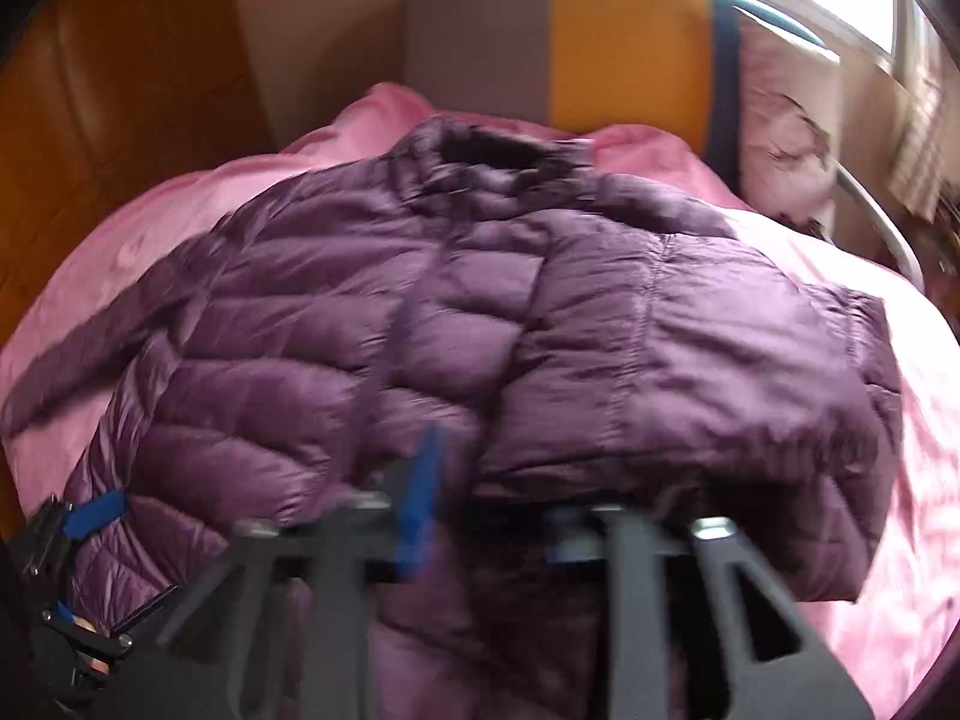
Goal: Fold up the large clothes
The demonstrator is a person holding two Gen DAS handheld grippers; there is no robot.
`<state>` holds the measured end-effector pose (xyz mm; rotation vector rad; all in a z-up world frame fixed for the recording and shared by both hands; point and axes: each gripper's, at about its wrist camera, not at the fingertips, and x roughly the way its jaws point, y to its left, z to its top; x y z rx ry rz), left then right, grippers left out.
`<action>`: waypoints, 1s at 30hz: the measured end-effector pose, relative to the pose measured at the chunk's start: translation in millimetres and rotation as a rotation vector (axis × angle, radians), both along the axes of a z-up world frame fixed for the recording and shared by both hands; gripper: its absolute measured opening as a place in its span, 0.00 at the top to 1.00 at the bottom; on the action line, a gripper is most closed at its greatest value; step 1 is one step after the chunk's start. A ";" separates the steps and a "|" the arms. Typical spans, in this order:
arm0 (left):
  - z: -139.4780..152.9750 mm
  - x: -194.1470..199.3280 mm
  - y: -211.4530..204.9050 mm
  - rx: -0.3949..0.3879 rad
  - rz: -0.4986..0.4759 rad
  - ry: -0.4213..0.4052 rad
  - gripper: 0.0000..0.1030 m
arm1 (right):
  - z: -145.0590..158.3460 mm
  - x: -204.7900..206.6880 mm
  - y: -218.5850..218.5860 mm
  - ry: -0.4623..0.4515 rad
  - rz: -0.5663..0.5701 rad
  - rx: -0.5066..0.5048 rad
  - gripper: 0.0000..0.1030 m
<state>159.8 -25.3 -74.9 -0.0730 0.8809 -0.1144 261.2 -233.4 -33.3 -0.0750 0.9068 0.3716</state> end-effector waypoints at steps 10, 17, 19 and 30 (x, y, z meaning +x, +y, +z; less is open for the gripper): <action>13.0 -3.4 6.7 -0.027 -0.028 0.002 0.15 | 4.0 -45.1 -36.3 0.008 -0.092 0.157 0.06; 50.6 6.5 -9.8 -0.080 -0.138 -0.059 0.25 | 3.7 -89.7 -96.7 0.030 -0.196 0.368 0.02; 60.5 12.1 -23.5 -0.064 -0.179 -0.086 0.29 | 2.6 -99.7 -112.9 0.030 -0.236 0.383 0.02; 68.5 61.4 -177.0 0.138 -0.470 -0.106 0.29 | -0.5 -142.4 -187.6 0.008 -0.414 0.421 0.02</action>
